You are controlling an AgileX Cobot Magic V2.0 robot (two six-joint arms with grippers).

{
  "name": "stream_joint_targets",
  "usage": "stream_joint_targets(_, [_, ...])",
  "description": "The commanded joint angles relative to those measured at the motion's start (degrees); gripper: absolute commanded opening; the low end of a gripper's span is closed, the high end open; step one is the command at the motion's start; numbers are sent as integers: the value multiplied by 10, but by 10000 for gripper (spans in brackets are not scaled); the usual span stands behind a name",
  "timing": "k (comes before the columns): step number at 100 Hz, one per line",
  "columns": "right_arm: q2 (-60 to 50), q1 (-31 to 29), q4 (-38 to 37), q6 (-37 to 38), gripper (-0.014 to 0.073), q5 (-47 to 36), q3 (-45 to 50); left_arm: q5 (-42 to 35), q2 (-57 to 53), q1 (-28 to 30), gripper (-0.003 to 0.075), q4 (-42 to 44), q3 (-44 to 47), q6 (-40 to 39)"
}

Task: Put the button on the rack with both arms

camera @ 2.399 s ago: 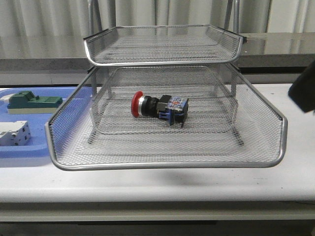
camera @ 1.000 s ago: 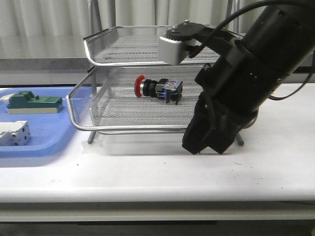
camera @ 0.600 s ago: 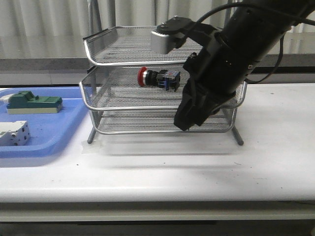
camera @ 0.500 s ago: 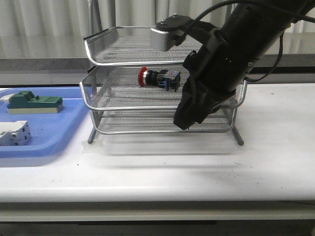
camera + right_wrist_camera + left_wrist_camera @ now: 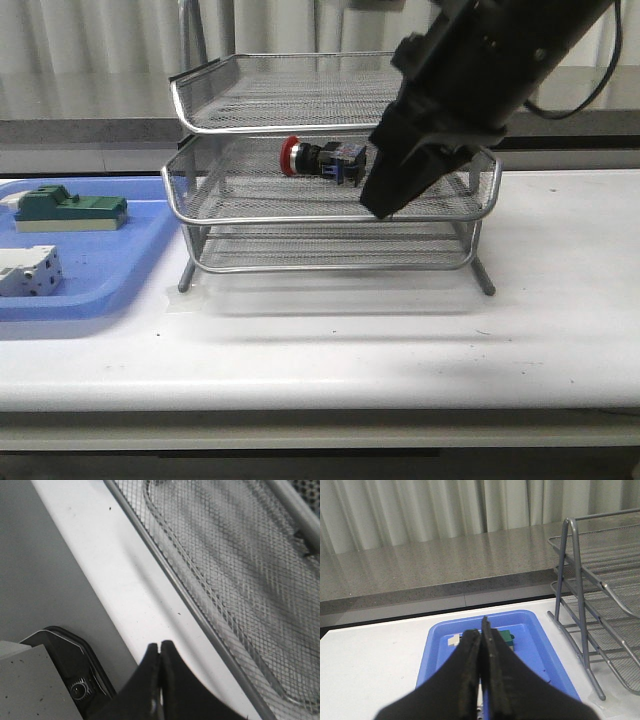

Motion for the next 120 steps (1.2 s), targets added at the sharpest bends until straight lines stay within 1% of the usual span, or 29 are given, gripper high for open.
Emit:
stream_joint_targets(1, [-61,-11,-12,48,-60,-12,-3,-46,3,1,-20,-6,-16,-5])
stream_joint_targets(18, [-136,-55,-76,155,-60,-12,35,-46,3,1,-20,-6,-16,-5])
stream_joint_targets(32, [-213,-103,-104,196,-60,-12,81,-46,3,1,-20,-6,-16,-5])
stream_joint_targets(67, [-419,-223,-107,213,-60,-9,202,-46,3,1,-20,-6,-16,-5])
stream_joint_targets(79, [-479,-253,-107,213,-60,-1,237,-46,3,1,-20,-6,-16,-5])
stream_joint_targets(89, [-522,-267,-107,213,-60,6,262,-46,3,1,-20,-6,-16,-5])
stream_joint_targets(102, [-559,-267,-107,213,-60,21,273,-46,3,1,-20,-6,-16,-5])
stream_joint_targets(120, [-564,-267,-107,213,-60,31,273,-46,3,1,-20,-6,-16,-5])
